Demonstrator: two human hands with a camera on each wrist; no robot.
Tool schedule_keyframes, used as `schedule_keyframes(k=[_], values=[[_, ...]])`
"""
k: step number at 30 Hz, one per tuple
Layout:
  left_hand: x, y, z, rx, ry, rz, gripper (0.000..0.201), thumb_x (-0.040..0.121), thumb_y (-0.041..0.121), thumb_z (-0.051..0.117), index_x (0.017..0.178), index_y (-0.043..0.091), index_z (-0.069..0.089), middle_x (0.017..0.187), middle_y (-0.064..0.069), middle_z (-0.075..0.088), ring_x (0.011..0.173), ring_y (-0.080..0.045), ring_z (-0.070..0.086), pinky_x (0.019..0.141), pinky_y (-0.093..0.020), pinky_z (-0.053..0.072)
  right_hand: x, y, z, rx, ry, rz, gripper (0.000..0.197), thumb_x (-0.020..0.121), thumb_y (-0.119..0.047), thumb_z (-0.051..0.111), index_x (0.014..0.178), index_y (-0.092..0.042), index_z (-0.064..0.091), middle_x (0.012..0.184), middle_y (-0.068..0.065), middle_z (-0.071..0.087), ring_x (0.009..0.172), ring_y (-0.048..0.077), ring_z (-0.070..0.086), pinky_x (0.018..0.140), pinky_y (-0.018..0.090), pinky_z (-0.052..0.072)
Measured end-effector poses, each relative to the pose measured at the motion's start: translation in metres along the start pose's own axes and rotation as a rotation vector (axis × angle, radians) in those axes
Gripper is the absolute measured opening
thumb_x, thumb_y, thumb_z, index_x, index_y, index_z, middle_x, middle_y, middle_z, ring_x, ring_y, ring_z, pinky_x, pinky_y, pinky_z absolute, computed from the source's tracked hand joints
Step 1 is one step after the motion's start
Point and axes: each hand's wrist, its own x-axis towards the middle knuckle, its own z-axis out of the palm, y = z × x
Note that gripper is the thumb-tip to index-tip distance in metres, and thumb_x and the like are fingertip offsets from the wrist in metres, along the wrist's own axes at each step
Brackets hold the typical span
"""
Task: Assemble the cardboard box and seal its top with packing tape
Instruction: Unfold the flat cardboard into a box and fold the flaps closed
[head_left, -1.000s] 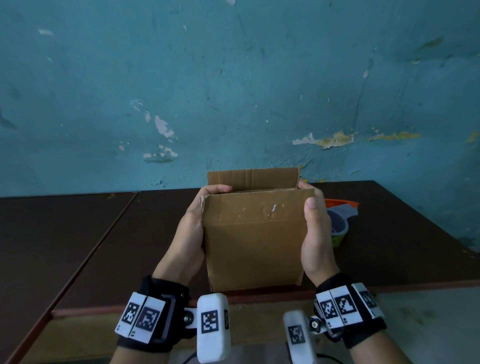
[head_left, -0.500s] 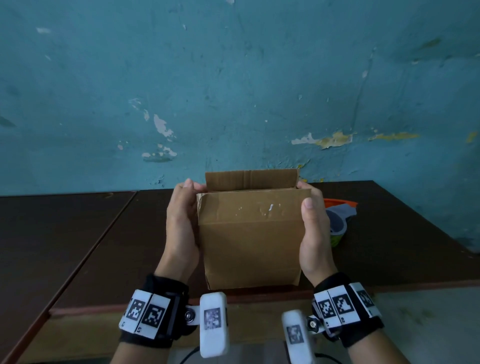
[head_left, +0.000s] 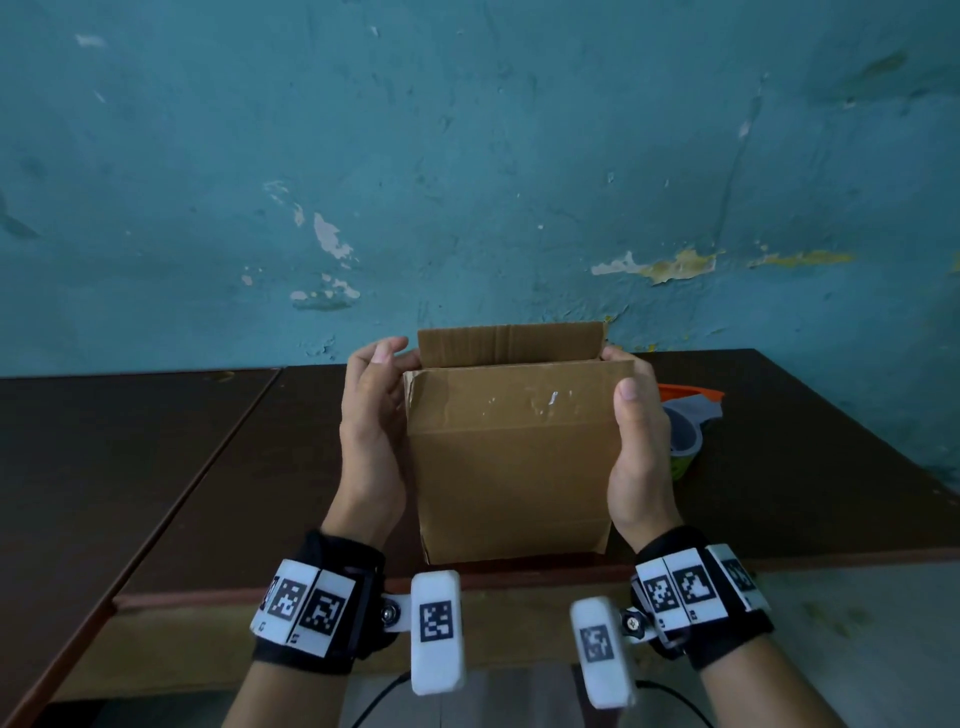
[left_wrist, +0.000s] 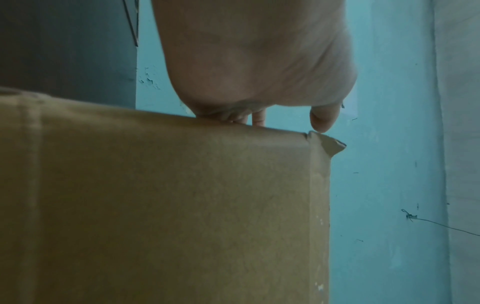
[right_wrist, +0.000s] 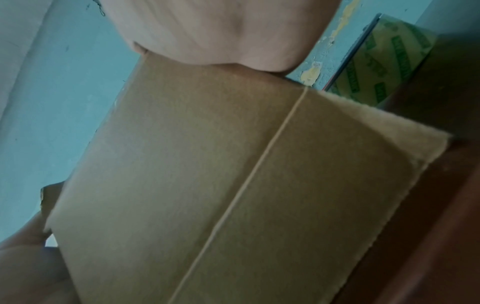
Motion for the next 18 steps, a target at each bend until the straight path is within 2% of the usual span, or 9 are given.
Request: schedule_keyframes(k=[2,4,6,8,10,11,13,15,18], values=[[-0.001,0.001,0.000,-0.020,0.003,0.002,0.067,0.081,0.057,0.063,0.129,0.011,0.059,0.133,-0.025,0.066,0.123,-0.051,0.058,0.109,-0.063,0.039,0.000,-0.001,0.000,0.012,0.001,0.003,0.043,0.092,-0.075,0.040,0.118,-0.047,0.061,0.134,0.020,0.057,0.126,0.038,0.056,0.106,0.068,0.037],[-0.003,0.002,0.000,-0.044,-0.027,0.009,0.068,0.084,0.056,0.059,0.131,0.007,0.054,0.126,-0.025,0.067,0.109,-0.041,0.062,0.098,-0.054,0.045,0.000,0.001,-0.001,0.012,0.008,0.009,0.048,0.093,-0.075,0.041,0.123,-0.042,0.058,0.131,0.018,0.060,0.124,0.038,0.057,0.105,0.068,0.038],[-0.004,0.005,0.002,-0.051,-0.084,0.036,0.067,0.088,0.055,0.057,0.132,0.005,0.051,0.110,-0.013,0.073,0.096,-0.029,0.066,0.088,-0.042,0.050,0.000,0.001,-0.001,0.007,0.008,0.010,0.046,0.093,-0.074,0.040,0.123,-0.044,0.058,0.132,0.018,0.059,0.125,0.039,0.056,0.105,0.068,0.038],[-0.006,0.007,0.003,-0.020,-0.122,0.060,0.091,0.076,0.069,0.071,0.134,0.004,0.049,0.107,-0.005,0.072,0.091,-0.020,0.066,0.083,-0.035,0.053,0.000,0.001,0.000,0.007,0.005,0.009,0.041,0.094,-0.074,0.040,0.118,-0.048,0.061,0.135,0.021,0.056,0.126,0.039,0.055,0.105,0.068,0.038],[-0.009,0.009,0.003,0.054,-0.168,0.077,0.114,0.059,0.076,0.080,0.140,0.004,0.046,0.122,-0.013,0.065,0.100,-0.023,0.063,0.087,-0.036,0.052,-0.001,0.000,0.000,0.008,0.018,0.014,0.046,0.094,-0.073,0.040,0.122,-0.042,0.060,0.134,0.022,0.057,0.126,0.039,0.055,0.105,0.068,0.038],[-0.009,0.008,0.001,0.101,-0.201,0.091,0.112,0.060,0.071,0.082,0.143,0.005,0.045,0.128,-0.016,0.061,0.103,-0.023,0.063,0.088,-0.034,0.052,-0.001,0.000,0.000,0.007,0.031,0.015,0.052,0.094,-0.072,0.041,0.127,-0.036,0.059,0.134,0.021,0.058,0.126,0.039,0.056,0.105,0.067,0.038],[-0.010,0.004,-0.002,0.173,-0.235,0.110,0.092,0.068,0.047,0.081,0.145,0.011,0.046,0.134,-0.018,0.060,0.104,-0.018,0.065,0.085,-0.028,0.054,-0.001,-0.001,0.000,-0.002,0.040,0.004,0.057,0.095,-0.069,0.043,0.131,-0.027,0.056,0.132,0.019,0.059,0.126,0.039,0.056,0.105,0.066,0.039],[-0.009,-0.001,-0.004,0.189,-0.224,0.098,0.075,0.075,0.027,0.079,0.142,0.013,0.048,0.129,-0.008,0.063,0.101,-0.011,0.069,0.080,-0.022,0.055,-0.002,-0.005,0.001,-0.007,0.034,-0.033,0.047,0.098,-0.060,0.043,0.124,-0.025,0.060,0.125,0.016,0.062,0.120,0.037,0.058,0.102,0.063,0.042],[-0.009,-0.005,-0.001,0.187,-0.189,0.070,0.059,0.082,0.019,0.071,0.137,0.014,0.052,0.126,-0.002,0.064,0.104,-0.006,0.069,0.081,-0.018,0.053,-0.003,-0.011,0.003,0.013,0.069,-0.069,0.046,0.094,-0.046,0.048,0.126,-0.014,0.056,0.113,0.007,0.061,0.108,0.027,0.059,0.095,0.043,0.047]])
